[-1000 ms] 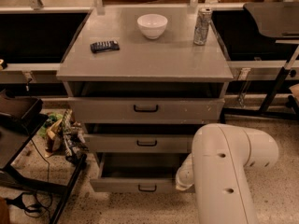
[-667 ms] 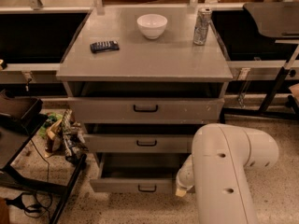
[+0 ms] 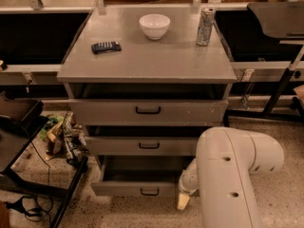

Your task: Open bottom drawer

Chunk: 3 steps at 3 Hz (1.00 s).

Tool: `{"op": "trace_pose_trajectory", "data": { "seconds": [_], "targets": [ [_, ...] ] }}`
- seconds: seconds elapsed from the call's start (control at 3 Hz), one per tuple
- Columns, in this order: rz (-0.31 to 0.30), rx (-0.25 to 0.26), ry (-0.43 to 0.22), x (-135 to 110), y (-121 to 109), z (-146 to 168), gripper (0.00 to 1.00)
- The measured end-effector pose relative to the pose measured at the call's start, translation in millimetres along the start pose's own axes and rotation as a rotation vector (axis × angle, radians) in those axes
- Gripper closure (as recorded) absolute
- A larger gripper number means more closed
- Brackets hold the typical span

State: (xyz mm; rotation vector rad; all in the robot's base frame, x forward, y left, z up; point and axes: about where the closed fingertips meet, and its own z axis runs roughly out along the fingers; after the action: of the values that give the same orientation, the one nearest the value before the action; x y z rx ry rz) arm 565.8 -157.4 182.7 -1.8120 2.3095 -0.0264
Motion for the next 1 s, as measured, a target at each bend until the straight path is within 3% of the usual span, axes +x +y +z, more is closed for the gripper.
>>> {"op": "trace_pose_trajectory", "data": {
  "seconds": [0.67, 1.0],
  "targets": [
    [-0.016, -0.098, -0.047, -5, 46, 29, 0.00],
    [-0.012, -0.141, -0.069, 0, 68, 26, 0.19]
  ]
}}
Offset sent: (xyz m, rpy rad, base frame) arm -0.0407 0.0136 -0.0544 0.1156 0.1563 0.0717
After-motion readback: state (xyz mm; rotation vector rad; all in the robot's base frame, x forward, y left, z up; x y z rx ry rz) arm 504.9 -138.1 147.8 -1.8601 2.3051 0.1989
